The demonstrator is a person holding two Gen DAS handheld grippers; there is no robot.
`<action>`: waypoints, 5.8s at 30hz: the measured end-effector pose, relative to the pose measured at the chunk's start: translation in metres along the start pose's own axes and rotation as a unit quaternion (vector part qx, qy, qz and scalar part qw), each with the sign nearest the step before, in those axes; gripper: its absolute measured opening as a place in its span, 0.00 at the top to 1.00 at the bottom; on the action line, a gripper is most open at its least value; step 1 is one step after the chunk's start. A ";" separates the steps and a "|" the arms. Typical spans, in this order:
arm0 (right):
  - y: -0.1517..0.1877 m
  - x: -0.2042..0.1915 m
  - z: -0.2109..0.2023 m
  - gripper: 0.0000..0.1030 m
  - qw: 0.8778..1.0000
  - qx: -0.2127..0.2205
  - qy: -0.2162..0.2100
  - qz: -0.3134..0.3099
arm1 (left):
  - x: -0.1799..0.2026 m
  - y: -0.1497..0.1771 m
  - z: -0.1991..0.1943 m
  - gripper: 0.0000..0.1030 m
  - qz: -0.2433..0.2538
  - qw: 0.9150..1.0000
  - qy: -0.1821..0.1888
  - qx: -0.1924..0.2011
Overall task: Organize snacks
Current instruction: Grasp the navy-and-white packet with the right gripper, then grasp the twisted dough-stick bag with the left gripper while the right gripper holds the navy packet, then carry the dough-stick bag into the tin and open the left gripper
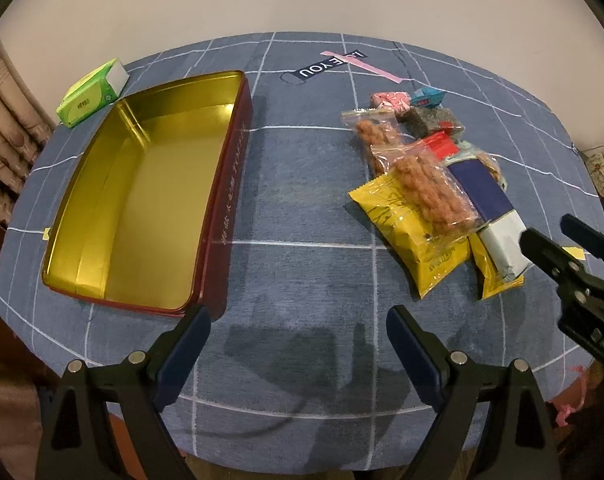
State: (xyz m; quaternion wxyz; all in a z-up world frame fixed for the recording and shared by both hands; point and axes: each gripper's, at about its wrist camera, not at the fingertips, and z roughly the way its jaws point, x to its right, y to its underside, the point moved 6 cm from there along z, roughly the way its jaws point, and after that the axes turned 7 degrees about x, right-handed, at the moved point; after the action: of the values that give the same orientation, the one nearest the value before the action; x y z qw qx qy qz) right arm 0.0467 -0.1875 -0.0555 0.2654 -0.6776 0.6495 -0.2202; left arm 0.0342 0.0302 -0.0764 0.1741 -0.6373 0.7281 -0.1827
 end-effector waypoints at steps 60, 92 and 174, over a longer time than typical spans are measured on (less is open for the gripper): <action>0.015 0.077 0.033 0.54 0.998 -0.030 0.026 0.059 | 0.054 -0.087 0.042 0.11 -0.067 0.993 0.055 -0.075; 0.026 0.082 0.040 0.54 0.995 -0.049 0.016 0.082 | 0.055 -0.089 0.072 0.61 -0.019 0.995 0.062 -0.077; 0.024 0.073 0.048 0.54 0.992 -0.076 0.083 0.063 | -0.161 -0.052 0.061 0.63 0.019 0.994 -0.064 -0.081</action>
State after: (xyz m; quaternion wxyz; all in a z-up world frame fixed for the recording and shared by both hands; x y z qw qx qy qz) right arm 0.0632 -0.2568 -0.1107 0.1717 -0.6326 0.7259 -0.2085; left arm 0.1297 0.1803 -0.1008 0.1714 -0.6458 0.7398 -0.0785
